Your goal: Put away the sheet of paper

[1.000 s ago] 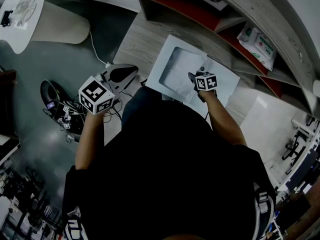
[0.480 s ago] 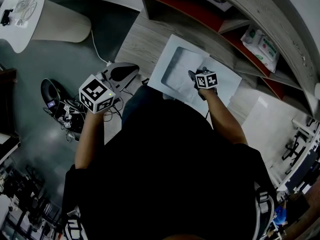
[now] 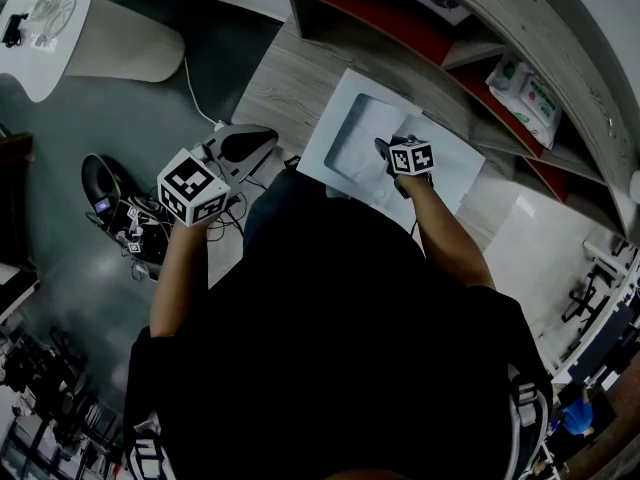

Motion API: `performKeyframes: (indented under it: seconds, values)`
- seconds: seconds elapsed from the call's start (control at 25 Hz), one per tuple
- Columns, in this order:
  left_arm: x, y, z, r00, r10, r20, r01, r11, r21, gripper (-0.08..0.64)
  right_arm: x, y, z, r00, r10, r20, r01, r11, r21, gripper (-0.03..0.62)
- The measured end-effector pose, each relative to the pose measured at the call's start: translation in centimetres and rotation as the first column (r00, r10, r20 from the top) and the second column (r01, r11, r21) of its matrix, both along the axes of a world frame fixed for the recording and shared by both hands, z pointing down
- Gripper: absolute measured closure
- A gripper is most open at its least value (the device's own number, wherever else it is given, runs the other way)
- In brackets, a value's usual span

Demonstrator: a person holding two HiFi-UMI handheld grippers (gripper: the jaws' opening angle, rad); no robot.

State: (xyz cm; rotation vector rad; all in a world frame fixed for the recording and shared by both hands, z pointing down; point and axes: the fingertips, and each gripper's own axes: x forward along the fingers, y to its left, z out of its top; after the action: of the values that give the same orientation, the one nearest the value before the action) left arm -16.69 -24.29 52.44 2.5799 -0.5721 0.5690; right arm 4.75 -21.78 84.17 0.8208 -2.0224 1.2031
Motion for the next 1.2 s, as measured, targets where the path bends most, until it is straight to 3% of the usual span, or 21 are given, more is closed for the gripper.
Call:
performKeyframes:
  seconds: [0.76, 0.96, 1.2]
  values:
    - [0.0, 0.9, 0.2, 1.000, 0.023, -0.007, -0.023, 1.000, -0.016, 0.540, -0.5, 0.2, -0.5, 0.999, -0.045, -0.018, 0.046, 0.998, 0.036, 0.574]
    - [0.3, 1.3, 0.2, 0.999, 0.036, -0.009, -0.036, 0.999, -0.018, 0.540, -0.3, 0.6, 0.0, 0.999, -0.049, -0.023, 0.050, 0.998, 0.025, 0.478]
    - [0.8, 2.1, 0.3, 0.998, 0.057, -0.008, -0.057, 0.998, -0.027, 0.540, 1.1, 0.7, 0.1, 0.996, -0.039, -0.077, 0.041, 0.999, 0.028, 0.439]
